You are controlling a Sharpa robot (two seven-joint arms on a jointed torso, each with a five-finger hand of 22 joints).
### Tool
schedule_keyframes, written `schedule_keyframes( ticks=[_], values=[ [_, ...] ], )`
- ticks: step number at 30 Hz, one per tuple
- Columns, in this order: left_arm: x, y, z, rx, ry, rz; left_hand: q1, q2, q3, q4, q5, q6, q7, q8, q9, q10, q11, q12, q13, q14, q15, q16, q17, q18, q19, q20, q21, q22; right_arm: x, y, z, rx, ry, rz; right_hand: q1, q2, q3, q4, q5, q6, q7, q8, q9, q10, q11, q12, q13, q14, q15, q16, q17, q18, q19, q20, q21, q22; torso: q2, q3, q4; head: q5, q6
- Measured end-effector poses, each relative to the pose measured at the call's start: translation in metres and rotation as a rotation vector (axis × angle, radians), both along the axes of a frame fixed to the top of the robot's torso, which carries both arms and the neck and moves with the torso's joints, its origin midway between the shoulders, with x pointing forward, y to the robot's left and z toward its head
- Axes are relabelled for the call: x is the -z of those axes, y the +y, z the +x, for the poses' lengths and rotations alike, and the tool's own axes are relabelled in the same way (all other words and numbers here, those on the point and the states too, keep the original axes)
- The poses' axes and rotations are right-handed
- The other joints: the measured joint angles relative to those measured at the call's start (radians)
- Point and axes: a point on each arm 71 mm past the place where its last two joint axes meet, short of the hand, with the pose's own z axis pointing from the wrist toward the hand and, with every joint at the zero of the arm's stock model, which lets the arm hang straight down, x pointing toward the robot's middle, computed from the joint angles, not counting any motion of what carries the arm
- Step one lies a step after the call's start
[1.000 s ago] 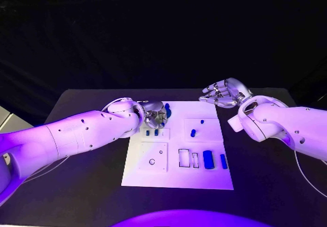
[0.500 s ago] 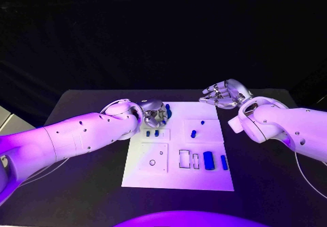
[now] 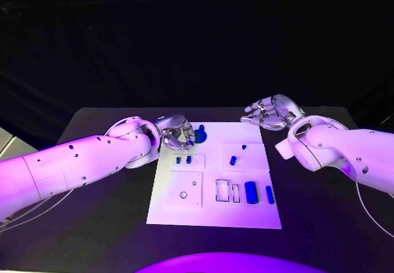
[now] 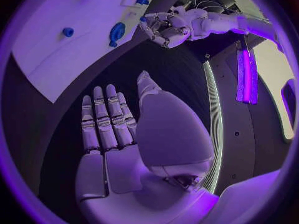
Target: Assemble the parts on the task board
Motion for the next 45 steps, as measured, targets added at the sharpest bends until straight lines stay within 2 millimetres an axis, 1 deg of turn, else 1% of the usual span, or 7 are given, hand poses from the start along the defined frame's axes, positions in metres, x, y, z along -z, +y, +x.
schedule_keyframes(
  ticks=[4, 7, 14, 20, 24, 29, 45],
  values=[
    [0.000, 0.013, 0.001, -0.025, 0.014, 0.000, 0.000, 0.000, 0.000, 0.000, 0.000, 0.000, 0.000, 0.000, 0.000, 0.000, 0.000, 0.000, 0.000, 0.000, 0.000, 0.000, 0.000, 0.000, 0.000, 0.000, 0.000, 0.000, 0.000, -0.001, 0.000, 0.002, 0.000, 0.000, 0.000, 0.000, 0.000, 0.000, 0.000, 0.000, 0.000, 0.000, 0.000, 0.000, 0.000, 0.000, 0.000, 0.000, 0.000, 0.000, 0.000, 0.000, 0.000, 0.000, 0.000, 0.000, -0.001, -0.0001, 0.0017, 0.001, -0.001],
    [0.001, 0.020, 0.002, -0.040, 0.021, 0.005, 0.000, 0.000, -0.002, -0.002, 0.000, 0.000, 0.000, 0.000, 0.000, 0.000, 0.000, 0.000, 0.000, 0.000, 0.000, 0.000, 0.000, 0.000, 0.000, 0.000, 0.000, 0.000, 0.000, -0.001, 0.000, 0.002, 0.000, -0.001, 0.000, 0.000, 0.000, 0.000, 0.000, 0.000, 0.000, 0.000, 0.000, 0.000, 0.000, 0.000, 0.000, 0.000, 0.000, 0.000, 0.000, 0.000, 0.000, 0.000, 0.000, 0.000, 0.000, -0.0003, 0.0018, 0.000, 0.000],
    [0.006, 0.028, 0.006, -0.060, 0.036, 0.022, 0.000, 0.000, -0.003, -0.003, 0.000, 0.000, 0.000, -0.001, 0.000, 0.000, 0.000, 0.000, 0.000, 0.000, 0.000, 0.000, 0.000, 0.000, 0.000, 0.000, 0.000, 0.000, 0.000, -0.002, 0.000, 0.003, 0.000, -0.001, 0.000, 0.000, 0.000, 0.000, 0.000, 0.000, 0.000, 0.000, 0.000, 0.000, 0.000, 0.000, 0.000, 0.000, 0.000, 0.000, 0.000, 0.000, 0.000, 0.000, 0.000, 0.000, 0.001, -0.0005, 0.0008, 0.002, 0.001],
    [0.014, 0.027, 0.005, -0.058, 0.055, 0.036, 0.000, 0.000, 0.000, -0.005, 0.000, 0.000, 0.000, -0.001, 0.000, 0.003, 0.004, -0.005, 0.000, 0.000, 0.000, 0.000, -0.002, 0.000, 0.000, 0.000, 0.000, -0.002, 0.000, -0.001, 0.000, 0.002, 0.000, -0.001, 0.000, 0.000, 0.000, 0.000, 0.000, 0.000, 0.000, 0.000, 0.000, 0.000, 0.000, 0.000, 0.000, 0.000, 0.000, 0.000, 0.000, 0.000, 0.000, 0.000, 0.000, 0.000, 0.002, -0.0004, 0.0000, 0.003, 0.001],
    [0.016, 0.028, 0.007, -0.063, 0.058, 0.042, 0.000, 0.000, 0.000, -0.005, 0.000, 0.000, 0.000, -0.005, 0.003, 0.003, 0.004, -0.005, 0.000, 0.000, 0.000, 0.000, -0.002, 0.000, 0.000, 0.000, 0.000, -0.002, 0.000, -0.001, 0.000, 0.002, 0.000, -0.001, 0.000, 0.000, 0.000, 0.000, 0.000, 0.004, 0.004, 0.000, 0.000, 0.000, 0.000, 0.000, 0.000, 0.000, 0.000, 0.000, -0.003, 0.000, 0.000, 0.000, 0.000, 0.000, 0.002, 0.0003, 0.0000, 0.004, 0.000],
    [0.018, 0.027, 0.009, -0.067, 0.057, 0.048, 0.000, 0.000, 0.000, -0.005, 0.000, 0.000, 0.000, -0.005, 0.003, 0.003, 0.004, -0.005, 0.000, 0.000, 0.000, 0.000, -0.002, 0.000, 0.000, 0.000, 0.000, -0.002, 0.000, -0.001, 0.000, 0.002, 0.000, 0.000, 0.000, 0.000, 0.000, 0.000, 0.000, 0.004, 0.004, 0.000, 0.000, 0.000, 0.000, 0.000, 0.000, 0.000, 0.000, 0.000, -0.003, 0.000, 0.000, 0.000, 0.000, 0.000, 0.001, 0.0004, -0.0001, 0.005, -0.001],
    [0.018, 0.016, 0.008, -0.046, 0.054, 0.043, 0.000, 0.000, 0.000, -0.005, 0.000, 0.000, 0.000, -0.005, 0.003, 0.007, 0.000, -0.005, 0.000, 0.000, 0.000, 0.000, -0.001, 0.000, 0.000, 0.000, 0.000, -0.001, 0.000, 0.000, 0.000, 0.000, -0.001, 0.000, 0.000, 0.000, 0.000, 0.000, 0.000, 0.004, 0.004, 0.000, 0.000, 0.000, 0.000, 0.000, 0.000, 0.000, 0.000, 0.000, -0.003, 0.000, 0.000, 0.000, 0.000, 0.000, 0.001, 0.0003, -0.0006, 0.004, 0.000]
  ],
)
